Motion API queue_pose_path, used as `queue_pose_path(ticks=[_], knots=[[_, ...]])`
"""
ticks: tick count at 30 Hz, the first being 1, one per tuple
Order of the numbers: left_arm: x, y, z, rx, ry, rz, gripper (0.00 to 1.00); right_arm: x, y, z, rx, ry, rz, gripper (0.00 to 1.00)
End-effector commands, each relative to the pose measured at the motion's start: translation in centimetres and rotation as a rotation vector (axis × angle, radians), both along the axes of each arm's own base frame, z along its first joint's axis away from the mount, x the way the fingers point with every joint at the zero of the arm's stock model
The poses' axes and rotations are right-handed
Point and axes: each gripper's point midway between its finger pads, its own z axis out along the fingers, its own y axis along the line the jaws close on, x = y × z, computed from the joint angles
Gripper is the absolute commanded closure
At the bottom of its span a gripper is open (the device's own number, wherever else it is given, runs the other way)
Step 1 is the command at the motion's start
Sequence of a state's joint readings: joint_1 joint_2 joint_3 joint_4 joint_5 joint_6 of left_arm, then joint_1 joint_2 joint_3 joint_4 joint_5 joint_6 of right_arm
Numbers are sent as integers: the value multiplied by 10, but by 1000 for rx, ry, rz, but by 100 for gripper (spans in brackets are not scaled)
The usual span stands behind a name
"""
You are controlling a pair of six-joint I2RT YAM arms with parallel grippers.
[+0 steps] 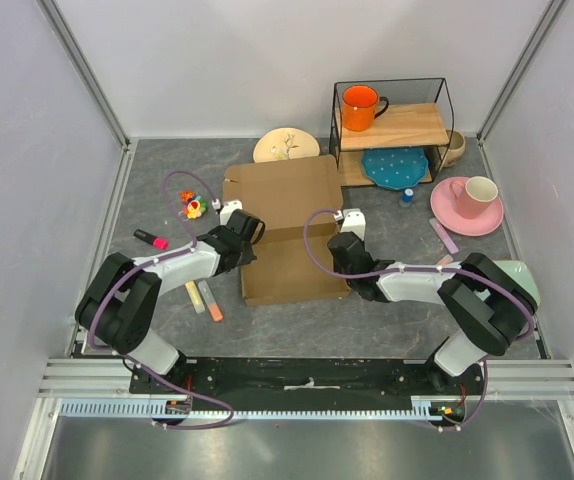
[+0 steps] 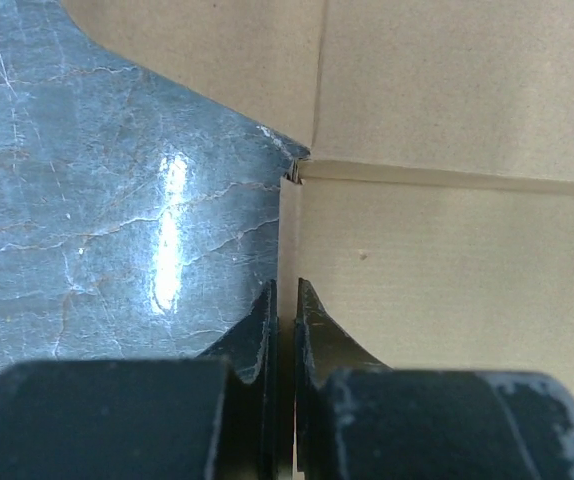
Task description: Fold the paper box
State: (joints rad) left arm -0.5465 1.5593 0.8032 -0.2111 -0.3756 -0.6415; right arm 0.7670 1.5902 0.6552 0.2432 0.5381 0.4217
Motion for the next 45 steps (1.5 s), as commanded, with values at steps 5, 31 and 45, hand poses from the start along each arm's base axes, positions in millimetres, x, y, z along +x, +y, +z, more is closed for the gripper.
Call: queue_pose_path(ticks=[5, 31, 45], knots=[[8, 13, 2, 65, -93, 61, 98, -14, -8, -18, -35, 49, -1, 100], [-22, 12, -10, 39, -59, 65, 98, -14, -4, -15, -17, 44, 8, 100], [-47, -2, 9, -96, -58, 40, 30, -12, -5, -11, -19, 34, 3, 100]])
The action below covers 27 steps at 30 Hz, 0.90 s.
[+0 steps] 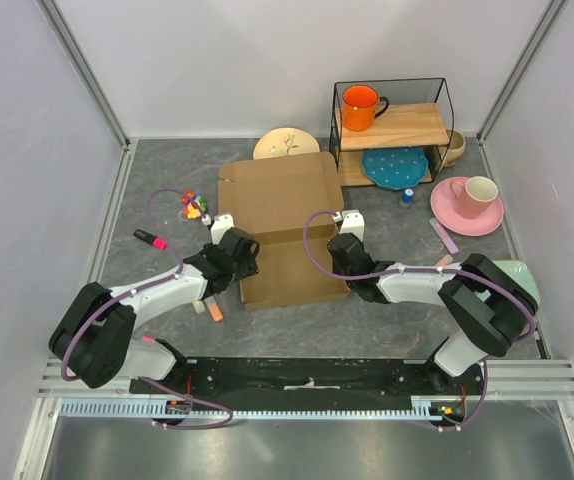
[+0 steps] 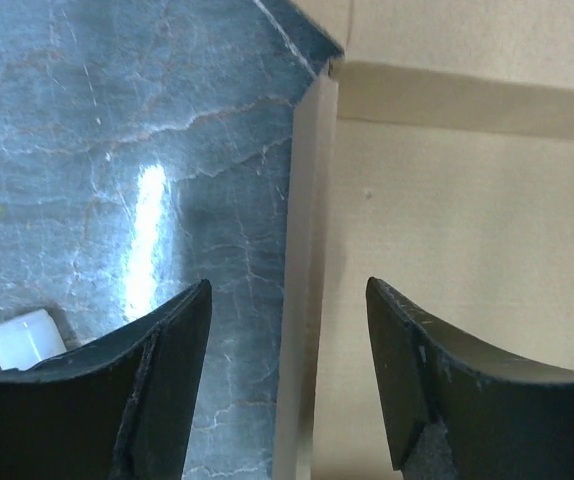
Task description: Fold the paper box
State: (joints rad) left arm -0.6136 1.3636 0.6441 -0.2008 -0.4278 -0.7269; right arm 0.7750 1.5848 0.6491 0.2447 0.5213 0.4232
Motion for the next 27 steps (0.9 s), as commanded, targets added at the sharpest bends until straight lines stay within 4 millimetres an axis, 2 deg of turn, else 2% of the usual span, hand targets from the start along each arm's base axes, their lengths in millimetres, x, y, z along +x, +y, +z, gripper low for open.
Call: queue_pose_path(ticks=[1, 4, 8, 10, 12, 13, 15, 20, 22, 23, 26, 27], knots=[[-17, -10, -5, -41, 19, -5, 30, -9, -9, -11, -31, 30, -17, 100], [-29, -17, -13, -31, 42, -30, 38, -8, -9, -10, -31, 27, -18, 100], [-42, -14, -25, 1, 72, -23, 54, -8, -10, -9, -32, 26, -19, 100], [-46, -13, -29, 2, 80, -14, 56, -8, -10, -8, -33, 26, -20, 100], [-47, -10, -30, 10, 80, -2, 69, -9, -10, -9, -36, 29, -18, 100], [-48, -9, -32, 15, 81, 0, 83, -9, -10, -10, -40, 30, -17, 100], [-48, -6, -32, 27, 79, 5, 98, -9, -10, -8, -41, 27, -17, 100], [-45, -2, -32, 58, 65, 10, 98, -9, -10, 1, -42, 21, -26, 99], [-44, 0, -30, 81, 62, 15, 98, -6, -12, 9, -49, 17, -50, 86], [-44, 0, -30, 90, 61, 13, 98, -5, -12, 18, -38, 4, -60, 69], [-43, 1, -29, 106, 59, 15, 98, 2, -11, 40, -22, -34, -78, 51], [-43, 2, -30, 108, 61, 16, 98, 7, -9, 51, -16, -51, -78, 49]])
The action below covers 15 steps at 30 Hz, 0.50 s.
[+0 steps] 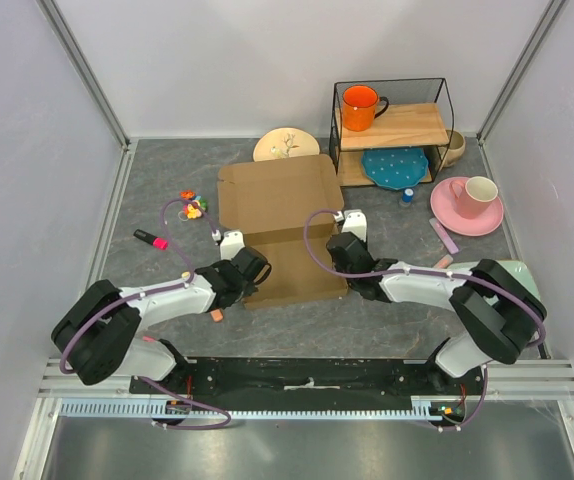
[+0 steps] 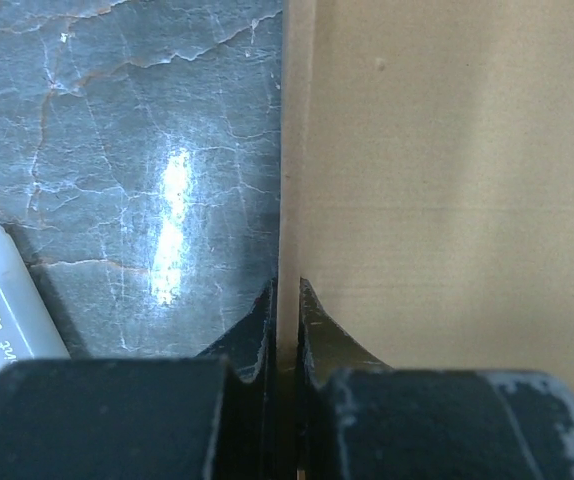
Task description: Fold the paper box
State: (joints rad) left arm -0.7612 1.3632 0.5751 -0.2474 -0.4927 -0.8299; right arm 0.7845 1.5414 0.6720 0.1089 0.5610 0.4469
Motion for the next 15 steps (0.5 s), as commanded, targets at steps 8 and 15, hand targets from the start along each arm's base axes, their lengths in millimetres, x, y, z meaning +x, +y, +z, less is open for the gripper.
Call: queue_pose_path(ticks=[8, 15], knots=[[-2, 15, -9, 76, 9, 46, 98, 39, 3, 36, -50, -46, -42, 47], [-1, 14, -5, 70, -3, 46, 98, 46, 10, 6, -112, 19, -10, 53]])
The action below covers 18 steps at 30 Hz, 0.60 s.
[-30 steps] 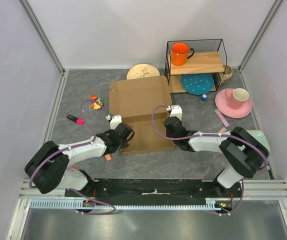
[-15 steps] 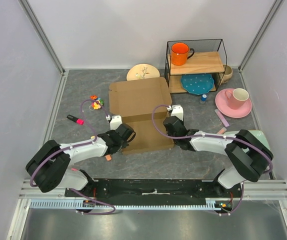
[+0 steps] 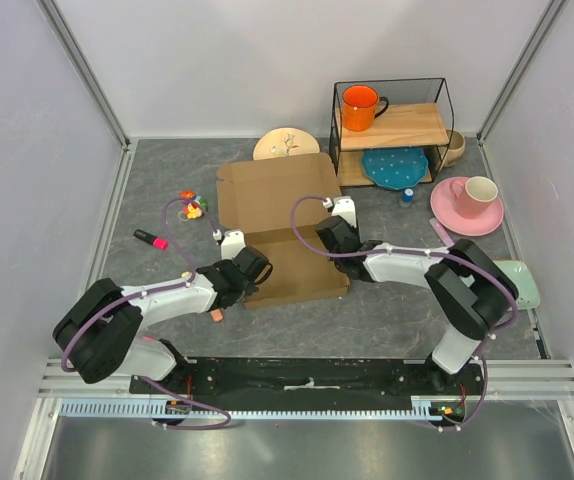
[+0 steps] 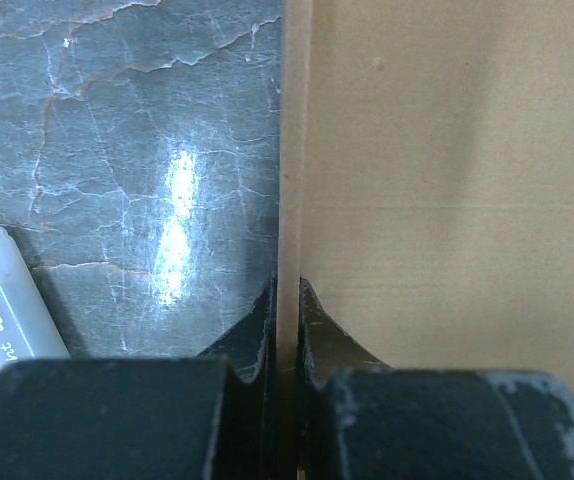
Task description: Fold the paper box
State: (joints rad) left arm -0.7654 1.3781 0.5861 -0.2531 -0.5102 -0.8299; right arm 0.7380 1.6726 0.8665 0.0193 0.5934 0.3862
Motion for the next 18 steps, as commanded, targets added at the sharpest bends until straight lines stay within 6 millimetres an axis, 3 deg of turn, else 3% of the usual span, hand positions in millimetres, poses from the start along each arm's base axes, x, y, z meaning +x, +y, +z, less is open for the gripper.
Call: queue_pose_path(ticks=[1, 3, 4, 9, 15, 17, 18], knots=[[-2, 13, -4, 48, 0, 43, 98, 7, 7, -11, -40, 29, 23, 55], [-2, 13, -4, 47, -1, 43, 98, 8, 6, -15, -51, 34, 22, 62], [-2, 13, -4, 44, -2, 44, 98, 7, 6, -20, -60, 42, 21, 75], [-3, 13, -5, 38, -1, 52, 98, 5, 6, -32, -71, 60, 28, 100], [-2, 13, -5, 32, -5, 58, 96, -1, 4, -30, -59, 52, 31, 100], [-1, 10, 0, 21, -16, 57, 86, 1, 7, -18, -37, 38, 24, 82], [1, 10, 3, 18, -24, 59, 73, 1, 6, -15, -32, 37, 18, 74]])
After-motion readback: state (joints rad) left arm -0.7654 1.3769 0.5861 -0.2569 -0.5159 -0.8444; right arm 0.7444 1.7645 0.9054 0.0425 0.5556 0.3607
